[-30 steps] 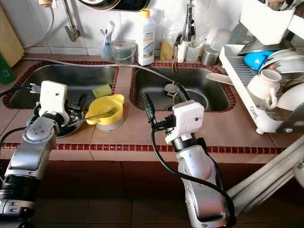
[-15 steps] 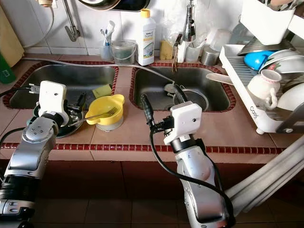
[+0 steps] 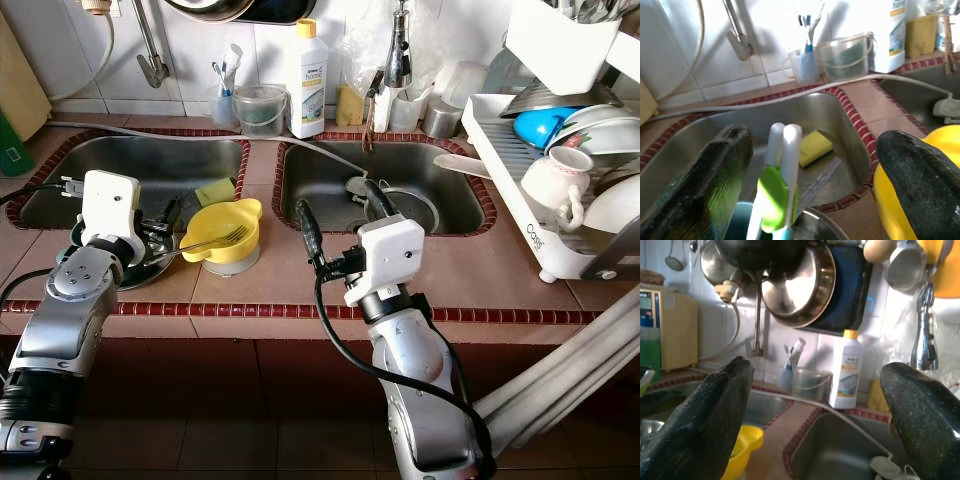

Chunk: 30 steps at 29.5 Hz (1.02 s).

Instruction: Kitchen organization

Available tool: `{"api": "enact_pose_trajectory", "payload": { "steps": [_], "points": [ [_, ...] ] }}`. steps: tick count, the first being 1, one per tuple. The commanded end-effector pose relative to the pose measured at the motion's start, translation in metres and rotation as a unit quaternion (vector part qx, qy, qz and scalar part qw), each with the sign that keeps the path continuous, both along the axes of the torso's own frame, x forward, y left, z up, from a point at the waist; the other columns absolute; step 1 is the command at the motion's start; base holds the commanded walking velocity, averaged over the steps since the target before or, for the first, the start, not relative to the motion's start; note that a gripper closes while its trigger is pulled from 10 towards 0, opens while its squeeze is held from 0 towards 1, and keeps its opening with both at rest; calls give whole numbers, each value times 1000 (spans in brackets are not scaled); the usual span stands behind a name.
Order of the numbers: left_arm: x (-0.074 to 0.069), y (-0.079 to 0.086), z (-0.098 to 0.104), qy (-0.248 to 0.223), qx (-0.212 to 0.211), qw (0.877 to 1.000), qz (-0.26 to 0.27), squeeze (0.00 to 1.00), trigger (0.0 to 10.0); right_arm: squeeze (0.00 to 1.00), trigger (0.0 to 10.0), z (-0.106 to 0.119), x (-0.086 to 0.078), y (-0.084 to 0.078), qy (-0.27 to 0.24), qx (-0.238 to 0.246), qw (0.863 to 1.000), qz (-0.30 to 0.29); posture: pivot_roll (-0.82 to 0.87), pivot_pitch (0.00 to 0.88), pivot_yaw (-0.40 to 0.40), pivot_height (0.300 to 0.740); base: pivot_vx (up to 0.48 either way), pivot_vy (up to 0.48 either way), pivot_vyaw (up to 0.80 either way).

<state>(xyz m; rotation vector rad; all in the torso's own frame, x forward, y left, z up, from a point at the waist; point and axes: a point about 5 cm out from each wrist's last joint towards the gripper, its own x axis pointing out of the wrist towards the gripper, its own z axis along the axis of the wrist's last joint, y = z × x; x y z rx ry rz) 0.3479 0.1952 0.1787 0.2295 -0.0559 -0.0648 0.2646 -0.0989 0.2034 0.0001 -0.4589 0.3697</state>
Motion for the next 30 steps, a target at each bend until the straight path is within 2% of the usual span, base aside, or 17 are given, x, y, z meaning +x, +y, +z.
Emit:
{"api": "enact_pose_trajectory", "payload": {
  "steps": [1, 3, 4, 5, 6, 30],
  "points": [
    [-1, 3, 1, 0, -1, 1000, 2, 0, 5882, 0, 10000, 3, -3, 1, -6, -5, 1000, 6, -195, 26, 9, 740, 0, 0, 0],
    [-2, 3, 1, 1, -2, 1000, 1, 0, 3098, 0, 10000, 4, -3, 2, -7, -5, 1000, 7, -194, 28, 9, 740, 0, 0, 0],
    [-2, 3, 0, 0, -3, 1000, 1, 0, 863, 0, 10000, 4, -4, 3, -8, -5, 1000, 8, -194, 28, 9, 740, 0, 0, 0],
    [-2, 3, 0, 0, -3, 1000, 0, 0, 706, 0, 10000, 4, -4, 3, -8, -5, 1000, 9, -194, 28, 9, 740, 0, 0, 0],
    [-2, 3, 1, 0, -4, 1000, 0, 0, 0, 0, 10000, 4, -4, 3, -8, -4, 1000, 10, -194, 30, 9, 740, 0, 0, 0],
    [-2, 3, 5, -4, -8, 1000, -10, 0, 0, 0, 10000, 10, -8, 15, -14, 10, 1000, 27, -190, 34, 27, 740, 0, 0, 0]
  ]
}}
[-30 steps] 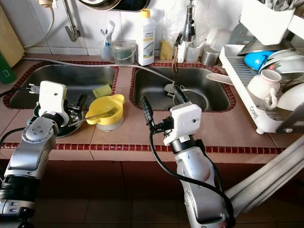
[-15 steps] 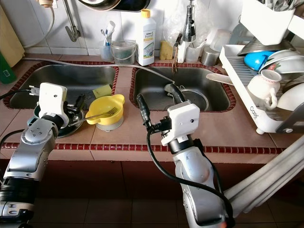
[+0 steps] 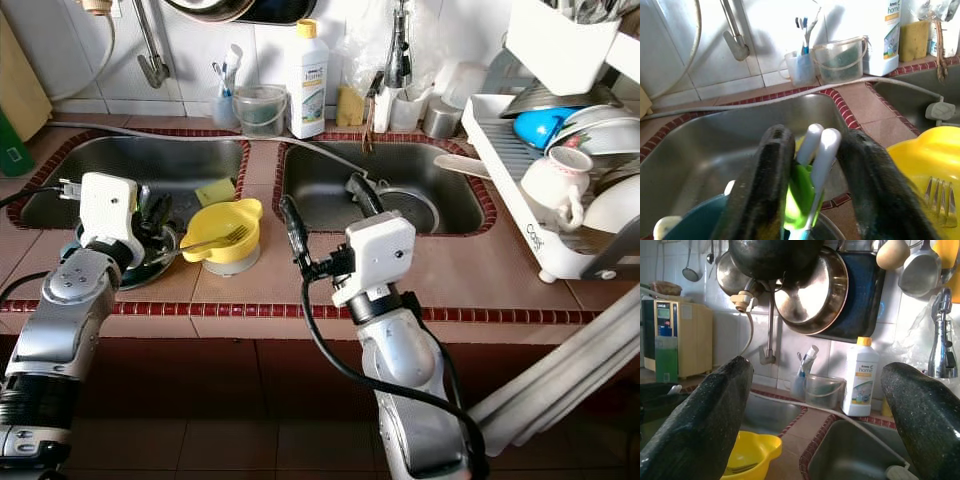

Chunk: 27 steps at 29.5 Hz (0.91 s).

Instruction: Kitchen organization

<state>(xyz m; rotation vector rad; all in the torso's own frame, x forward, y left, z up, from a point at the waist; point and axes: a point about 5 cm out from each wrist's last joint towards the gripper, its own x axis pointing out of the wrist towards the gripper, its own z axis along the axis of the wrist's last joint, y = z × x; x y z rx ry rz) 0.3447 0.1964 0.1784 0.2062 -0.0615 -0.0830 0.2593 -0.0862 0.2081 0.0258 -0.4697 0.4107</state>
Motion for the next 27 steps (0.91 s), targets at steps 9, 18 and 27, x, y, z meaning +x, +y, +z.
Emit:
{"api": "enact_pose_trajectory", "payload": {
  "steps": [9, 18, 27],
  "points": [
    [2, -1, 7, -4, 5, 1000, -7, 0, 0, 0, 10000, 6, -3, 0, -13, 7, 1000, -9, -196, 34, 44, 740, 0, 0, 0],
    [4, -6, 8, -3, 4, 1000, -17, 0, 0, 0, 10000, 9, -2, -4, -15, 21, 999, -27, -204, 30, 56, 740, 0, 0, 0],
    [6, -10, 9, -2, 14, 1000, -26, 0, 10000, 0, 10000, 14, 3, -7, -20, 37, 998, -51, -214, 31, 60, 740, 0, 0, 0]
  ]
}}
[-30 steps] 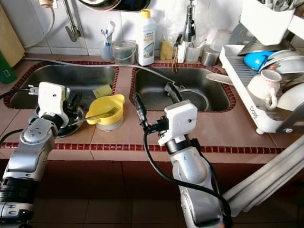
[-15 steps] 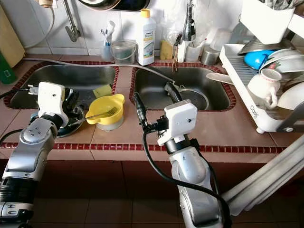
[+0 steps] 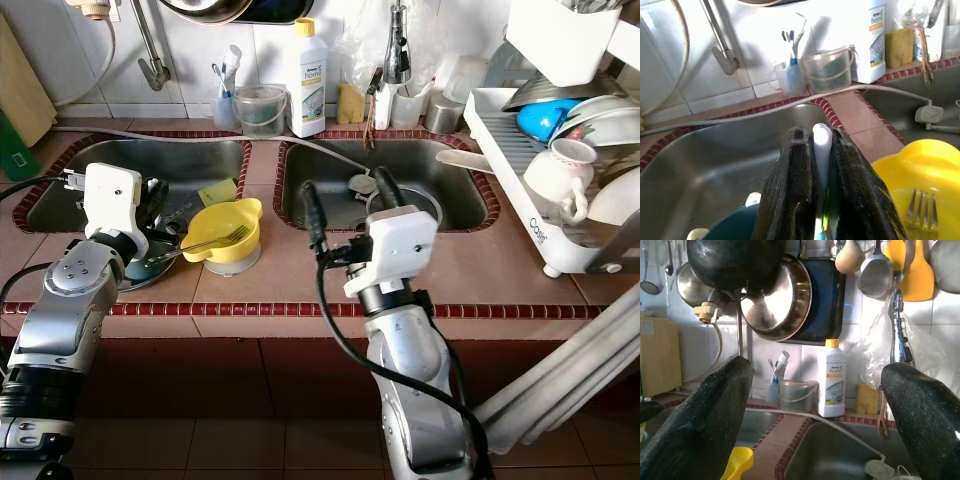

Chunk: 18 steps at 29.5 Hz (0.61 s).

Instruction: Kitchen organization

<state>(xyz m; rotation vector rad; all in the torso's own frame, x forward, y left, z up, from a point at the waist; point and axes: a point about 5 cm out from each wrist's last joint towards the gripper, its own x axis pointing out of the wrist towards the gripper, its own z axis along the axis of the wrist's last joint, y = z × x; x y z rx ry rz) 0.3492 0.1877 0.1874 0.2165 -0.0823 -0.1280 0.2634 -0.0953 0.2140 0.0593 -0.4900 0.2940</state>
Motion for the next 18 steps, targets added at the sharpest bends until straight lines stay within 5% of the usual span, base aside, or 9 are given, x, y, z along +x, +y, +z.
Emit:
{"api": "enact_pose_trajectory", "payload": {
  "steps": [1, 11, 18],
  "points": [
    [2, -1, 1, 6, 8, 1000, -2, 0, 10000, 0, 10000, 9, -1, 2, -17, 6, 1000, 1, -214, 30, 59, 740, 0, 0, 0],
    [1, -2, 4, -1, 8, 1000, 2, 0, 10000, 0, 10000, 13, 3, 2, -24, 7, 1000, 4, -212, 23, 46, 740, 0, 0, 0],
    [1, -1, 26, -36, 6, 999, 3, 0, 10000, 0, 10000, 16, 4, 5, -29, 10, 999, 13, -212, 21, 38, 740, 0, 0, 0]
  ]
}}
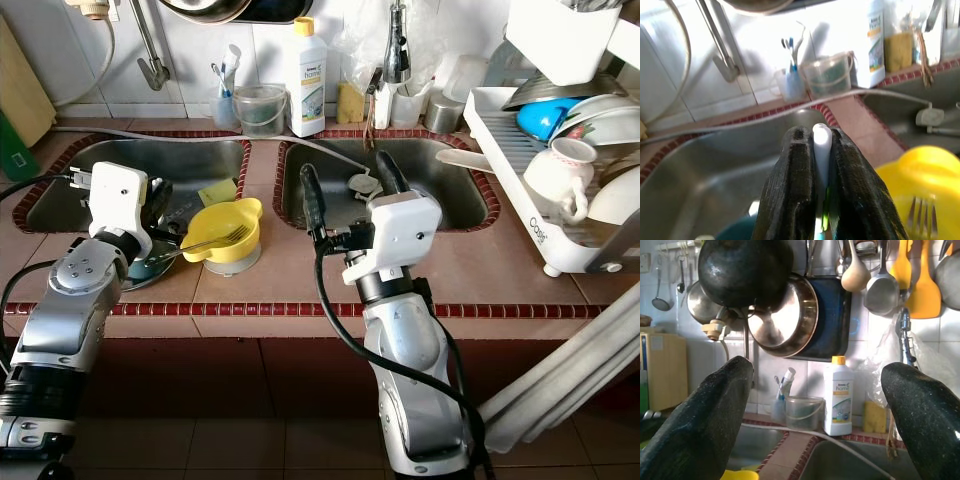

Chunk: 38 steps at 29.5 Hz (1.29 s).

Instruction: Kitchen organization

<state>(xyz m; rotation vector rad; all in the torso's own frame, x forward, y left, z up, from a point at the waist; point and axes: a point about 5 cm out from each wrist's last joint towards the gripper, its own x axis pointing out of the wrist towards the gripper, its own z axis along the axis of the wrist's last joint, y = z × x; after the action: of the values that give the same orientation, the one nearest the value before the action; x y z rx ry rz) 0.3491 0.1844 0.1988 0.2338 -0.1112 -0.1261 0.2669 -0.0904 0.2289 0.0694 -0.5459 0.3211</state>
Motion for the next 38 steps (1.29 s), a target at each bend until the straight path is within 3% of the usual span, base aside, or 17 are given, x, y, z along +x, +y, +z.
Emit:
{"api": "enact_pose_trajectory", "payload": {
  "steps": [1, 14, 21, 38],
  "points": [
    [1, 2, 17, -25, -1, 1000, 3, 0, 10000, 0, 10000, 1, 0, 0, -1, 4, 1000, 0, -210, 20, 38, 740, 0, 0, 0],
    [3, 16, 54, -82, 23, 996, 19, 0, 10000, 0, 10000, -1, 1, 5, 2, 6, 1000, 12, -204, 20, 38, 740, 0, 0, 0],
    [3, 24, 74, -107, 16, 994, 28, 0, 10000, 0, 10000, 0, 4, 6, 0, 7, 1000, 17, -194, 17, 28, 740, 0, 0, 0],
    [3, 18, 94, -136, -27, 990, -8, 0, 10000, 0, 10000, 3, 9, 4, -8, -1, 1000, 21, -208, 1, 22, 740, 0, 0, 0]
  ]
}}
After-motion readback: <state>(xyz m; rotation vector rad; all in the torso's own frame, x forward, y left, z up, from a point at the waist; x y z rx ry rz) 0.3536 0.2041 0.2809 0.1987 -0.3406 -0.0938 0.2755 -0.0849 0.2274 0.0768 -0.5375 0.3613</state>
